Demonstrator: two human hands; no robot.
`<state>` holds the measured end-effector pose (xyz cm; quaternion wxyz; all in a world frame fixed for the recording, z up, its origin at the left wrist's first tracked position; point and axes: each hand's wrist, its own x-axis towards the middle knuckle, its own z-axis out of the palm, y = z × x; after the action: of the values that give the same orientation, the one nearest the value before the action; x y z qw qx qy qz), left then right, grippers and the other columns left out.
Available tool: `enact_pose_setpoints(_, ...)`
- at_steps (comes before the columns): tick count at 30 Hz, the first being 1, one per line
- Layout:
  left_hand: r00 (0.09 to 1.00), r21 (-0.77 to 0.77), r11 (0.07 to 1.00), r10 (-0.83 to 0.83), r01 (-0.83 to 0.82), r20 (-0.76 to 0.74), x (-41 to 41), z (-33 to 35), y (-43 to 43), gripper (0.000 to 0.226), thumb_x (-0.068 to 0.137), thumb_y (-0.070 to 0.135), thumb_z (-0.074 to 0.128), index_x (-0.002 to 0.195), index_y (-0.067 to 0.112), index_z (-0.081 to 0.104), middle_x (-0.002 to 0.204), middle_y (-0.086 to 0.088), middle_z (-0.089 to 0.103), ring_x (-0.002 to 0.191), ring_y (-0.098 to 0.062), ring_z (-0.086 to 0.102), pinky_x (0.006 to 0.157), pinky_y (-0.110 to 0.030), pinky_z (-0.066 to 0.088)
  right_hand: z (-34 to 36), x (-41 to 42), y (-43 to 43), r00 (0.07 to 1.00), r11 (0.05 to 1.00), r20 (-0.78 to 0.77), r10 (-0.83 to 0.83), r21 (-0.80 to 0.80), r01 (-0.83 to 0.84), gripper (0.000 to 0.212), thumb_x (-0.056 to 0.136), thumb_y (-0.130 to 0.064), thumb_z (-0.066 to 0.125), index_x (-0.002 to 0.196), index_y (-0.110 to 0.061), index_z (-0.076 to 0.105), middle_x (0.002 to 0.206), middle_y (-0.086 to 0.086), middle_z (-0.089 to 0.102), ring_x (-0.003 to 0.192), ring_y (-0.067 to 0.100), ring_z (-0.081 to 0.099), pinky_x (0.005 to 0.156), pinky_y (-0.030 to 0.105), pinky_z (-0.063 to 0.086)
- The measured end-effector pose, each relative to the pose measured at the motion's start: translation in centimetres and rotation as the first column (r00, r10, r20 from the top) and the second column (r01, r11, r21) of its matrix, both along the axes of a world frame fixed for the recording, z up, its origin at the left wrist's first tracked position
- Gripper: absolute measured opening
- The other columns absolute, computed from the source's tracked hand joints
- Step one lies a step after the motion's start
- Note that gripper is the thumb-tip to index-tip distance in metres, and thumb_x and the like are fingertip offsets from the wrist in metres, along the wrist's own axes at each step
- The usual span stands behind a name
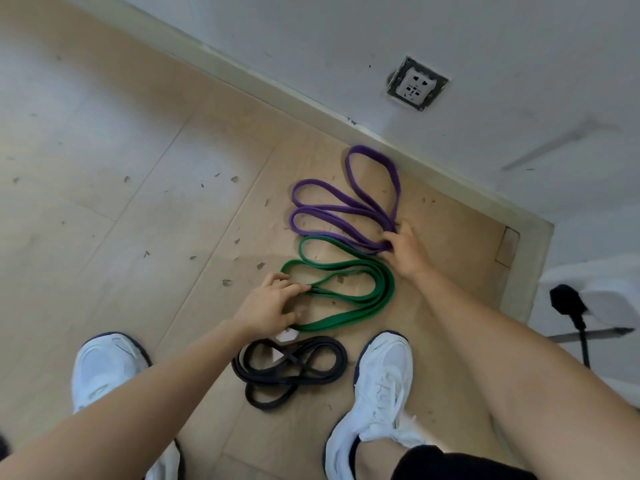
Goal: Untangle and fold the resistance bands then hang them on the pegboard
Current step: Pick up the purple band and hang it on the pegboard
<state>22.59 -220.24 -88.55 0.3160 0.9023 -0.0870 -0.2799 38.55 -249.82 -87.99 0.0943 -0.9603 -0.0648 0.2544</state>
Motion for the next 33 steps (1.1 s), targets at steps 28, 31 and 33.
enact_pose_setpoints(28,0.883,-0.234,0.971,0.147,-0.043,0.446,7.0,19.6,0.4,0.06,0.076,0.063,0.069,0.123,0.025,0.065,0.107,0.005,0.069,0.099,-0.017,0.06,0.089,-0.043,0.052,27.6,-1.4,9.8,0.945,0.843,-0.225,0.237,0.531,-0.085,0.031,0.085,-0.039,0.079,0.093,-0.01,0.069,0.078,-0.001,0.066,0.067,0.006,0.06,0.062,0.023,0.052)
enact_pose_setpoints(31,0.927,-0.373,0.926,0.186,-0.055,0.326,6.8,22.7,1.0,0.035,0.075,0.048,0.07,0.097,0.021,0.069,0.079,0.004,0.065,0.075,-0.019,0.061,0.074,-0.046,0.052,29.3,-2.0,8.9,0.912,0.83,-0.298,0.283,0.553,-0.076,0.034,0.076,-0.025,0.088,0.098,-0.013,0.066,0.085,0.002,0.067,0.074,0.011,0.06,0.069,0.03,0.052)
enact_pose_setpoints(33,0.933,-0.442,0.893,0.228,-0.086,0.28,6.8,25.2,1.4,0.03,0.076,0.042,0.073,0.09,0.016,0.068,0.075,-0.002,0.064,0.07,-0.019,0.058,0.071,-0.042,0.051,30.1,-2.4,8.4,0.912,0.83,-0.277,0.304,0.547,-0.111,0.038,0.073,-0.019,0.091,0.099,-0.023,0.064,0.089,0.0,0.068,0.077,0.01,0.062,0.074,0.028,0.051)
